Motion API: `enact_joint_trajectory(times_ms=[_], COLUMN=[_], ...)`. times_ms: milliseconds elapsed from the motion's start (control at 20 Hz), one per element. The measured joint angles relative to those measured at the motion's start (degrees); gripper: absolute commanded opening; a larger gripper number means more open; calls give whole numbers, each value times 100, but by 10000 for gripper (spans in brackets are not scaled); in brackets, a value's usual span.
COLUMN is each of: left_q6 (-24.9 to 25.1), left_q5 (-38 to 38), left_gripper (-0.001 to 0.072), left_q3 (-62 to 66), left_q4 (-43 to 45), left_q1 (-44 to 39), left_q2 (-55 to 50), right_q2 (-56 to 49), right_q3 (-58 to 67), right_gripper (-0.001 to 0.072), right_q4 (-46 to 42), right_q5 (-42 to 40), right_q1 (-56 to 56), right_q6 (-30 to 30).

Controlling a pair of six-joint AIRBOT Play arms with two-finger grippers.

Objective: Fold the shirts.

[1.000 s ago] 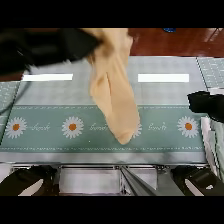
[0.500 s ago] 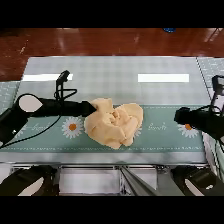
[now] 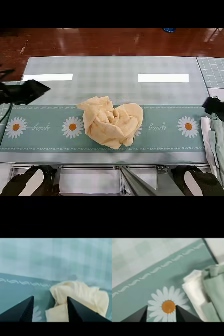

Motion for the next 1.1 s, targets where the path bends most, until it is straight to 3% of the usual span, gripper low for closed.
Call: enact_joint_trajectory(times_ms=[150, 300, 450, 550, 700, 1100], left_q6=[518, 1556, 2430, 2691, 2761, 1720], left_q5=[-525, -918, -800, -638, -457, -280], left_gripper=[506, 507, 507, 507, 507, 506], left_q3=[-461, -767, -721, -566, -199, 715], left_q4=[-870, -1768, -2218, -2269, -2114, -586], left_q1=[275, -173, -772, -1134, -1539, -1777], left_q2=[-278, -868, -1379, -1670, -2057, -3110], right_q2=[7, 7, 7, 7, 7, 7], right_q3=[-671, -1248, -1495, -1569, -1620, -1646], right_gripper=[408, 408, 408, 408, 408, 408], right_q4=[1674, 2881, 3366, 3530, 3646, 3718], right_q5=[-219, -358, -358, -352, -352, -367], right_q1=[-946, -1150, -1005, -850, -632, -466], right_q6=[-1060, -1943, -2341, -2474, -2564, -2583])
